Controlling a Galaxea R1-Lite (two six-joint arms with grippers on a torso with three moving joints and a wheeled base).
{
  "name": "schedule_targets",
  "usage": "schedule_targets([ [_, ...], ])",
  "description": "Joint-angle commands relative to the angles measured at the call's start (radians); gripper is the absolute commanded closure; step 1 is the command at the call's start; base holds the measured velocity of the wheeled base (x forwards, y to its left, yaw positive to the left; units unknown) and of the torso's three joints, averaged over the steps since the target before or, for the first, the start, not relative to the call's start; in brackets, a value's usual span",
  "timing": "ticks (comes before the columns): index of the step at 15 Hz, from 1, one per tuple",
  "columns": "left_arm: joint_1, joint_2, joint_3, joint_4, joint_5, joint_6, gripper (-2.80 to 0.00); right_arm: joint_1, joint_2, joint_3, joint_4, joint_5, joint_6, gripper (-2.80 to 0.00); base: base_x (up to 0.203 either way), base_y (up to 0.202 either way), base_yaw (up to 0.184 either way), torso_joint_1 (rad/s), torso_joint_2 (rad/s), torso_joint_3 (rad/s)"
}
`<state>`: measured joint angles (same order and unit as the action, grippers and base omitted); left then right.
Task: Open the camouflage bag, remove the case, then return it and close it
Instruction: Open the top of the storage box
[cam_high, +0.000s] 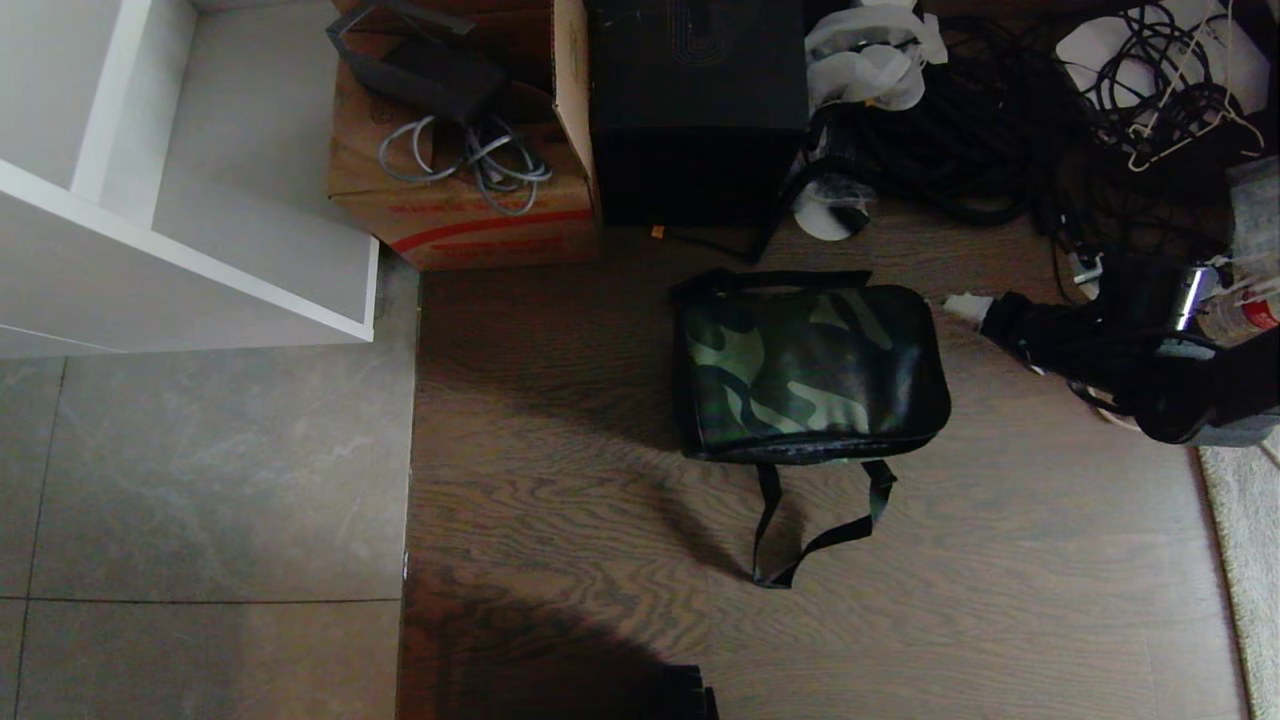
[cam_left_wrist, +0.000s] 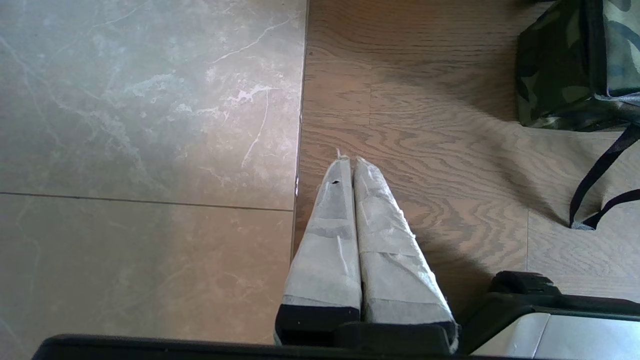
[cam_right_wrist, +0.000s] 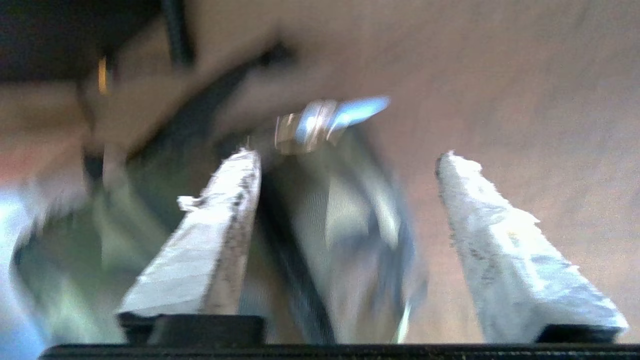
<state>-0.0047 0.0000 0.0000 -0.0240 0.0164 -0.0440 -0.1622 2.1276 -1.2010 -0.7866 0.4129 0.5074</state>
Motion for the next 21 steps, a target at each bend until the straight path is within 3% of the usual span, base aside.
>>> schedule_targets([
  [1,-0.001,0.000,0.008,-0.001,0.000,0.000,0.00,-0.007,-0.080,0.097,0.042,0.045,0.012,-2.80,0.000,0.000,0.000,0.000,0.00,0.000],
  [3,0.000,0.000,0.009,-0.001,0.000,0.000,0.00,0.010,-0.115,0.134,0.102,0.060,0.042,-2.80,0.000,0.000,0.000,0.000,0.00,0.000],
  [6,0.000,0.000,0.008,-0.001,0.000,0.000,0.00,0.050,-0.119,0.190,0.110,0.061,0.180,-2.80,0.000,0.000,0.000,0.000,0.00,0.000],
  [14,-0.001,0.000,0.008,-0.001,0.002,0.000,0.00,0.124,-0.052,0.201,0.093,0.042,0.228,-2.80,0.000,0.000,0.000,0.000,0.00,0.000],
  [17,0.000,0.000,0.008,-0.001,0.000,0.000,0.00,0.127,-0.074,0.167,0.094,0.046,0.397,-2.80,0.000,0.000,0.000,0.000,0.00,0.000],
  [21,-0.001,0.000,0.008,-0.001,0.000,0.000,0.00,0.128,-0.129,0.162,0.100,0.049,0.447,-2.80,0.000,0.000,0.000,0.000,0.00,0.000],
])
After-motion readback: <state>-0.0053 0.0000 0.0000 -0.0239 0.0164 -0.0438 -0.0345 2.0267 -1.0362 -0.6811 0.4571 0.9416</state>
